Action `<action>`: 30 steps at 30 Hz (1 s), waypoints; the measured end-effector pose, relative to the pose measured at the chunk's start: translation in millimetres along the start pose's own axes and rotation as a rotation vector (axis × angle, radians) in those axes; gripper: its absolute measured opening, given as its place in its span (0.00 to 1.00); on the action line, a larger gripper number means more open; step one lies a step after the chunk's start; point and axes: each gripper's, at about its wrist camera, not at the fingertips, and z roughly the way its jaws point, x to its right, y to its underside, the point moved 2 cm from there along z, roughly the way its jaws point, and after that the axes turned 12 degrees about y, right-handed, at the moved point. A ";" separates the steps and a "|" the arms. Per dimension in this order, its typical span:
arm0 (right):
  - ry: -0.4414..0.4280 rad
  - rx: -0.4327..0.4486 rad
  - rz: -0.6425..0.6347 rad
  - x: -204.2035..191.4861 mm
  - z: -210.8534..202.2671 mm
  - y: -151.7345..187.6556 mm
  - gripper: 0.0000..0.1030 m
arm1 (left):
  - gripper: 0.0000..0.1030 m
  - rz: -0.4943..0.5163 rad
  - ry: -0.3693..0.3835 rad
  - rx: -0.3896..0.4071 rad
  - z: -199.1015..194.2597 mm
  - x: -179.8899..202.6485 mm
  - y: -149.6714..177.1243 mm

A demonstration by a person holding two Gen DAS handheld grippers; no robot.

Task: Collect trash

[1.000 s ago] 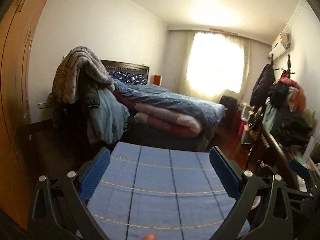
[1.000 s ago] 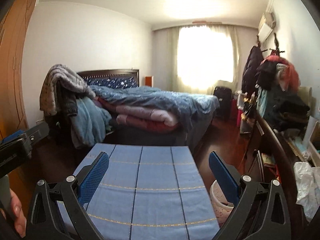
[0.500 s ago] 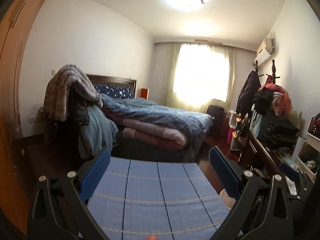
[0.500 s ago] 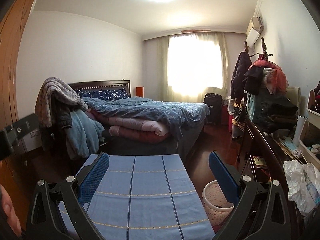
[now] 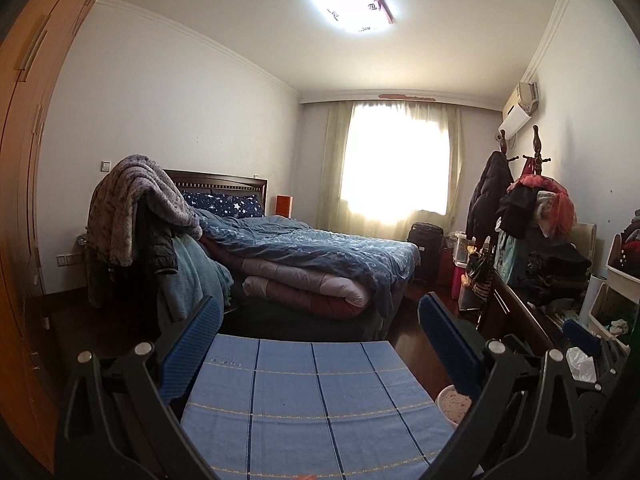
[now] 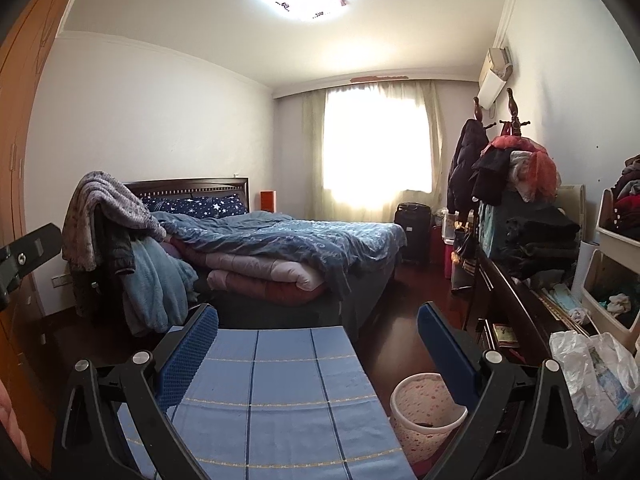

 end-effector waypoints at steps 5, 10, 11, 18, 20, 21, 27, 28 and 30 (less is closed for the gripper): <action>0.016 0.014 0.008 3.9 -5.4 -3.2 0.96 | 0.97 0.001 0.004 0.001 -1.6 -1.8 0.4; 0.017 0.016 0.010 5.9 -6.8 -3.7 0.96 | 0.97 0.003 0.002 0.001 -3.0 -0.4 1.3; 0.016 0.015 0.011 6.1 -7.1 -3.7 0.96 | 0.97 0.005 0.003 0.000 -3.7 -0.3 1.7; 0.012 0.012 -0.001 4.3 -9.3 -2.8 0.96 | 0.97 0.005 0.022 -0.013 -5.7 -2.4 2.9; 0.012 0.012 0.001 4.3 -9.7 -2.8 0.96 | 0.97 0.003 0.024 -0.016 -5.9 -3.0 3.2; 0.010 0.010 0.003 4.3 -9.2 -2.6 0.96 | 0.97 0.000 0.025 -0.017 -6.1 -3.3 3.3; 0.012 0.010 0.003 4.7 -9.6 -2.2 0.96 | 0.97 -0.002 0.028 -0.017 -6.8 -4.7 3.4; 0.012 0.011 0.003 4.8 -9.5 -2.2 0.96 | 0.97 -0.003 0.028 -0.018 -6.9 -4.7 3.5; 0.012 0.011 0.003 4.9 -9.7 -2.3 0.96 | 0.97 -0.006 0.031 -0.017 -7.6 -5.2 3.7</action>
